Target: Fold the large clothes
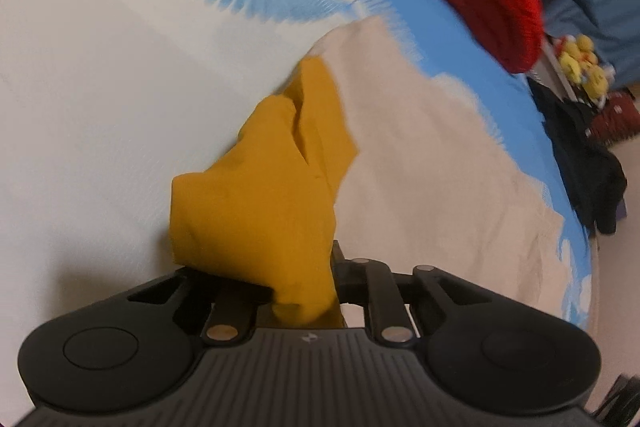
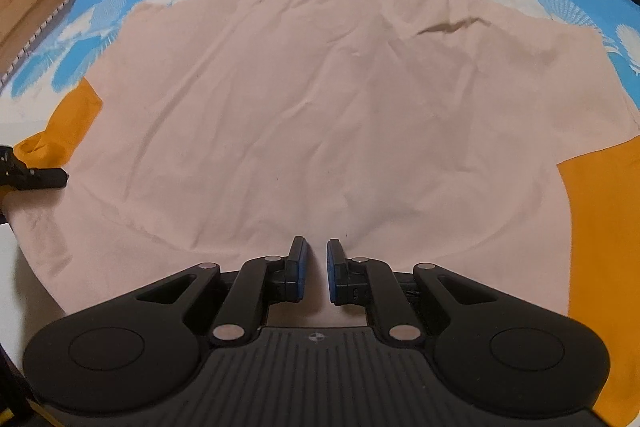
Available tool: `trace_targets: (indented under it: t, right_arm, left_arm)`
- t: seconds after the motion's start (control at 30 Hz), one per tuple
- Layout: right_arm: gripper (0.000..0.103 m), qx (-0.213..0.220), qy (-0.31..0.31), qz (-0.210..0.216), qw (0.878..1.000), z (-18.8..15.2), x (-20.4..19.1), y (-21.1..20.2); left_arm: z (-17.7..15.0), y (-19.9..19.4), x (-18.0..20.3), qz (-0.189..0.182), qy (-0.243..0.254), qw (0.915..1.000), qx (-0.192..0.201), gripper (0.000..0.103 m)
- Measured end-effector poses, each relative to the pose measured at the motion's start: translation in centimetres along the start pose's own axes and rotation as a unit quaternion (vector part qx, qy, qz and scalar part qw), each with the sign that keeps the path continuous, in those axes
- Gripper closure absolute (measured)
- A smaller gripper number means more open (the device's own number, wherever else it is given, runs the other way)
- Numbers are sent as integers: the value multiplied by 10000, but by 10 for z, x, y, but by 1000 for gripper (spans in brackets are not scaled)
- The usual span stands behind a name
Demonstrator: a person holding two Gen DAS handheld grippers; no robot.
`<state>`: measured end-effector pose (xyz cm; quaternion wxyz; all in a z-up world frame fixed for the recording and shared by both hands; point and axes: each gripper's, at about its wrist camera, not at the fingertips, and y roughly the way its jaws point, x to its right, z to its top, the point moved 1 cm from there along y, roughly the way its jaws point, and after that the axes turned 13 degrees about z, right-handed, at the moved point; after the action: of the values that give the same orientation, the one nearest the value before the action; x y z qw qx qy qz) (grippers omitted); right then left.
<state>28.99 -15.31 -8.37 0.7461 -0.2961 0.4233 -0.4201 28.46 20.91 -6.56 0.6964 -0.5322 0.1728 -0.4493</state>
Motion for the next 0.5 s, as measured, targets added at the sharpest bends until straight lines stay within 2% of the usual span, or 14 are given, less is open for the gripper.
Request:
trace_targets:
  t: [0.13, 0.27, 0.37, 0.5]
  right_arm:
    - [92, 564, 187, 47, 9982, 6, 12, -36]
    - [92, 1180, 512, -35, 9917, 5, 37, -82]
    - [92, 1568, 705, -154, 9850, -1, 59, -114]
    - [92, 2044, 1029, -357, 9728, -14, 94, -156]
  left_arm:
    - [-8, -44, 37, -110, 663, 9948, 759, 89]
    - [-27, -82, 83, -334, 1322, 9807, 1403, 90]
    - [-52, -104, 125, -567, 1927, 9626, 1819, 91]
    - [-102, -124, 188, -1028, 2807, 9284, 2207, 91]
